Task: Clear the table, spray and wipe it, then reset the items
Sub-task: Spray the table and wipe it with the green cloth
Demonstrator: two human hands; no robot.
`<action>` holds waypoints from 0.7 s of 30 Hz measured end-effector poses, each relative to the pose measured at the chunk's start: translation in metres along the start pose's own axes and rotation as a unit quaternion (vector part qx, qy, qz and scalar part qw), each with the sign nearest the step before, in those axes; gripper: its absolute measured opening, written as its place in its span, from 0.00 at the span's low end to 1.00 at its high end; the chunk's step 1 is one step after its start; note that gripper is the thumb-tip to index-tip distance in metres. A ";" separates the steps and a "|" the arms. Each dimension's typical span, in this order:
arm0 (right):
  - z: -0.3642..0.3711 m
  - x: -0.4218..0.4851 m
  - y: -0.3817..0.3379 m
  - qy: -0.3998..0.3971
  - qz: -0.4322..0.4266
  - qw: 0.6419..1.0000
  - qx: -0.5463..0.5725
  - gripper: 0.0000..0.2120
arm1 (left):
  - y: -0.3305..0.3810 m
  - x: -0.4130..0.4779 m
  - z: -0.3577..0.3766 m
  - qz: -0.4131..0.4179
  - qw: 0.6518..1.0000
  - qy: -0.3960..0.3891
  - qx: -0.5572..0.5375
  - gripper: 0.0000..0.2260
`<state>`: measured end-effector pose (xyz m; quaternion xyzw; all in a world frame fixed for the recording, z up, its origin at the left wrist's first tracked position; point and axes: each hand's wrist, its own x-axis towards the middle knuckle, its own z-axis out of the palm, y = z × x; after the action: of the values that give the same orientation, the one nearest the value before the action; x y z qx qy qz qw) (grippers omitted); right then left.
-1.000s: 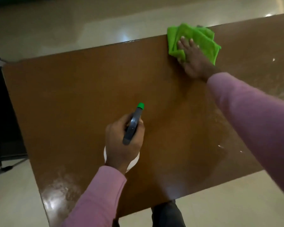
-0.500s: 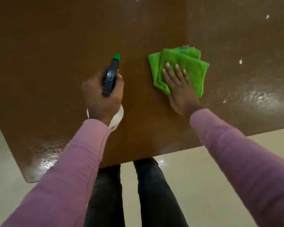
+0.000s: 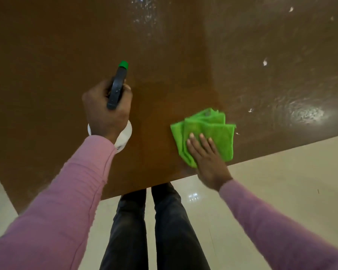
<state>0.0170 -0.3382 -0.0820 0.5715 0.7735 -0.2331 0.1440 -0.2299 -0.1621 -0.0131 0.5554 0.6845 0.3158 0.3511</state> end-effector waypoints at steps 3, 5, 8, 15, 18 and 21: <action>0.026 -0.051 -0.006 -0.051 -0.024 0.998 0.015 0.39 | -0.002 0.003 0.000 -0.007 1.000 0.003 0.006 0.09; 0.019 -0.030 0.001 -0.037 -0.031 0.999 0.010 0.37 | -0.002 0.002 0.002 0.001 1.000 -0.004 0.013 0.08; -0.014 0.039 0.015 0.006 -0.012 0.999 0.034 0.37 | -0.001 0.000 0.003 0.025 0.999 -0.017 0.030 0.09; -0.075 0.154 0.051 0.069 0.016 0.997 0.008 0.32 | 0.000 -0.003 0.008 0.066 0.996 -0.027 0.059 0.11; -0.045 0.092 0.027 0.067 0.006 0.998 0.007 0.35 | 0.001 0.000 0.007 0.061 0.996 -0.032 0.058 0.12; 0.001 0.007 -0.008 0.045 0.014 0.998 0.044 0.36 | 0.003 -0.001 0.006 0.056 0.995 -0.053 0.057 0.12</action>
<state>0.0072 -0.3349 -0.0845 0.5980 0.7602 -0.2387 0.0871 -0.2233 -0.1622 -0.0137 0.6279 0.6499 0.2656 0.3360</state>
